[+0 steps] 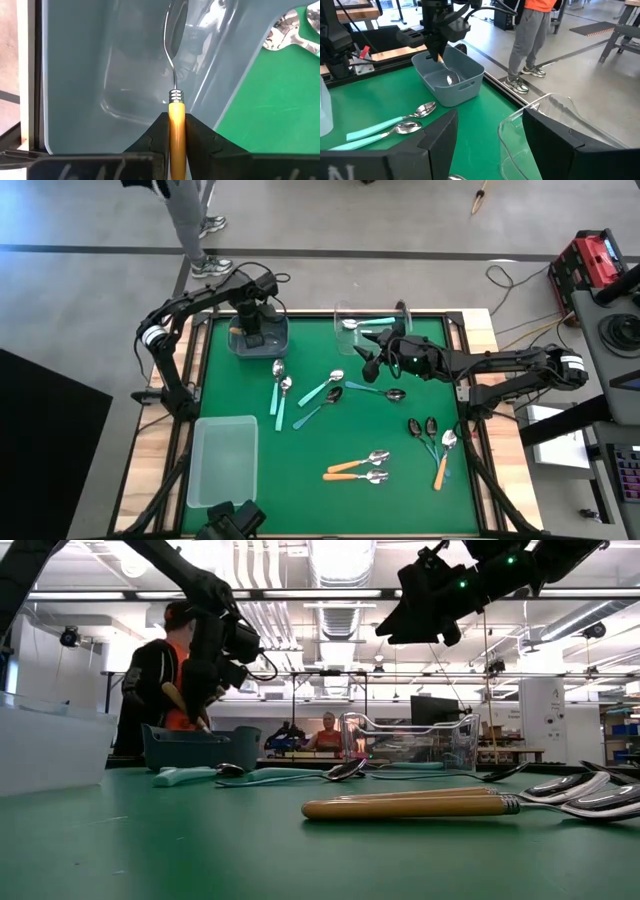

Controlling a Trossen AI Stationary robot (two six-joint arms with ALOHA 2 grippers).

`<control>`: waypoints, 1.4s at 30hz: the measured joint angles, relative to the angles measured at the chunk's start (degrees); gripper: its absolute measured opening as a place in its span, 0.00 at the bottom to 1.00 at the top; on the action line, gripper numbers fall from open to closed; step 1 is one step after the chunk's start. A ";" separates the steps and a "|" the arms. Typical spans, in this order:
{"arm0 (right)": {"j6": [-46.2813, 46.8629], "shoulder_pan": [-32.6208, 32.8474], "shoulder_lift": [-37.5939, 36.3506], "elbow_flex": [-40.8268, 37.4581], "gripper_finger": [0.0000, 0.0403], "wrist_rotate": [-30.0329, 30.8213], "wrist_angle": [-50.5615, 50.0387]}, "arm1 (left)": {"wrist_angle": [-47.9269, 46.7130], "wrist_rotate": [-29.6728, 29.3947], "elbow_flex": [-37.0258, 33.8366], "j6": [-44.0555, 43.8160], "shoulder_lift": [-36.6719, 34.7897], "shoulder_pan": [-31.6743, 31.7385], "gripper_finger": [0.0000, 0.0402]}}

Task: Sort silverware by color (type)
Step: Put the yellow spoon into the gray bin

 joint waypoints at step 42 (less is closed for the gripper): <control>-5.67 0.04 0.54 0.00 0.53 -12.65 0.43 | 31.12 14.42 -7.00 -17.81 -28.20 -17.25 0.05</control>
